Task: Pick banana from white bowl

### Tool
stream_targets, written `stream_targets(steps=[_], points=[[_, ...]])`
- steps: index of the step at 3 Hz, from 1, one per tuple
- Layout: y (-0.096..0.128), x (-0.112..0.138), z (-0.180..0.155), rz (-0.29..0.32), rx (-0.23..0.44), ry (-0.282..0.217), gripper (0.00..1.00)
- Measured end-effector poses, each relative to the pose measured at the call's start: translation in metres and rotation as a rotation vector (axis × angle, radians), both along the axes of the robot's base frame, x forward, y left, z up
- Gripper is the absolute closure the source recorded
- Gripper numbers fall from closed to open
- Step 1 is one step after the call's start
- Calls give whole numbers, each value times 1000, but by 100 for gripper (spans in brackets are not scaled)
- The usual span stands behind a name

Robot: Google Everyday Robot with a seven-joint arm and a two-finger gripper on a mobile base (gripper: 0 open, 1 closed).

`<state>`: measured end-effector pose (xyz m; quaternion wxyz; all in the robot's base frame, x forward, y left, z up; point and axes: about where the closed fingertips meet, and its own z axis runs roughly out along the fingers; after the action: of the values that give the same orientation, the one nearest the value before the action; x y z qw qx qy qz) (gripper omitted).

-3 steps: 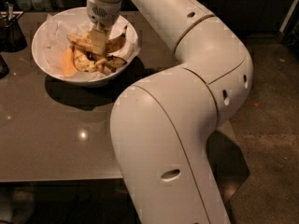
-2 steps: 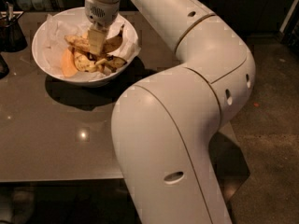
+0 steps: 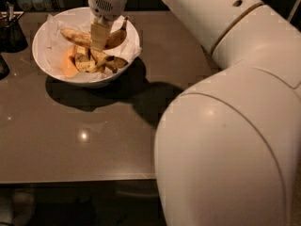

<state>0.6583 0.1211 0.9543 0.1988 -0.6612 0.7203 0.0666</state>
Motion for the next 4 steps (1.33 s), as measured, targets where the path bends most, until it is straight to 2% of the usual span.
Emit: stream_targets(steps=[1, 2, 3, 4], points=[[0, -4, 1, 3, -1, 0, 100], [7, -13, 19, 31, -33, -11, 100], [9, -32, 18, 50, -32, 31, 100], [0, -57, 5, 43, 8, 100, 100]])
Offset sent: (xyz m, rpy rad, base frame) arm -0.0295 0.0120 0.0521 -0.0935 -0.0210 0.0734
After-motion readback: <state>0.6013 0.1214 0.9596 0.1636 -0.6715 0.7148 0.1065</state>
